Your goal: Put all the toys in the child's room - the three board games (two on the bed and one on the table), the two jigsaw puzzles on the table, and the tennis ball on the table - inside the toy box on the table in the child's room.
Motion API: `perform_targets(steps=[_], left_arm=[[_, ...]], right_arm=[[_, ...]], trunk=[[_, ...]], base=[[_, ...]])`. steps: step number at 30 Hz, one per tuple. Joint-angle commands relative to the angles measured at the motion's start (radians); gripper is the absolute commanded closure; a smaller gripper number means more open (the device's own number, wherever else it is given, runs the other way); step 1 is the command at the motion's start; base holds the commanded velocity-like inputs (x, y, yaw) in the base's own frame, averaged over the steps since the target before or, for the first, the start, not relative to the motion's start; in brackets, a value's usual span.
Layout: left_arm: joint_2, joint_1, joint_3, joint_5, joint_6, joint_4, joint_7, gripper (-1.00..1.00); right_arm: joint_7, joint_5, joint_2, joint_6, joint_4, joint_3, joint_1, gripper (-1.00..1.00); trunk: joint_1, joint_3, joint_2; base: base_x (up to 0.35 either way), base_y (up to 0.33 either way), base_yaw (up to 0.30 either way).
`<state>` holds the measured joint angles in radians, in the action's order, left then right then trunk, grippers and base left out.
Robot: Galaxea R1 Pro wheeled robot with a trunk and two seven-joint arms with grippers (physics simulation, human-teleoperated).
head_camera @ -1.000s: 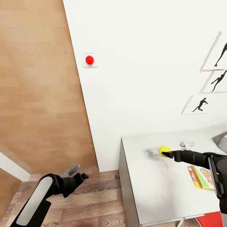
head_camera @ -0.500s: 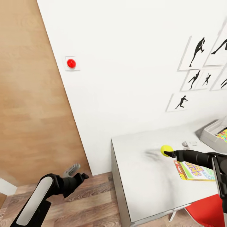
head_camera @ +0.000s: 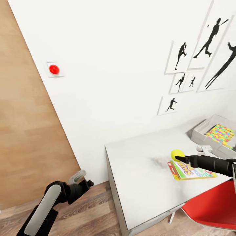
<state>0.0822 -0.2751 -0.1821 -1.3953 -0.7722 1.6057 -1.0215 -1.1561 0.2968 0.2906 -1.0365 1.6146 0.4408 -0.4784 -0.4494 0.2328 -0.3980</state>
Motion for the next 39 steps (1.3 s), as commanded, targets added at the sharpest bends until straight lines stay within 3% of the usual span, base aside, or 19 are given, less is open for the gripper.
perform_targets(steps=[1,17,27,32,39], left_arm=[[-0.001,-0.001,-0.002,-0.003,-0.001,0.001,-0.009,-1.00],[-0.003,-0.001,-0.008,0.019,0.060,0.002,-0.005,-1.00],[0.007,0.001,-0.008,0.022,0.162,0.002,-0.005,-1.00],[0.011,0.002,-0.008,0.023,0.224,0.002,-0.006,-1.00],[0.013,0.002,-0.008,0.024,0.250,0.002,-0.006,-1.00]], right_arm=[[-0.021,0.007,0.001,-0.007,0.001,0.008,-0.001,1.00],[-0.253,0.007,0.002,0.015,0.001,0.119,0.000,1.00],[-0.371,0.007,0.002,0.018,0.001,0.187,0.001,1.00],[-0.400,0.007,-0.002,0.035,0.001,0.199,0.003,1.00],[-0.412,0.007,-0.006,0.063,0.001,0.204,0.004,1.00]], trunk=[[-0.001,0.001,-0.002],[-0.001,-0.015,-0.002],[-0.001,-0.024,-0.002],[-0.001,-0.028,-0.002],[-0.001,-0.034,-0.002]], base=[[0.000,0.000,-0.239],[0.000,0.000,-0.239],[0.000,0.000,-0.230],[0.000,0.000,-0.179],[0.000,0.000,-0.158]])
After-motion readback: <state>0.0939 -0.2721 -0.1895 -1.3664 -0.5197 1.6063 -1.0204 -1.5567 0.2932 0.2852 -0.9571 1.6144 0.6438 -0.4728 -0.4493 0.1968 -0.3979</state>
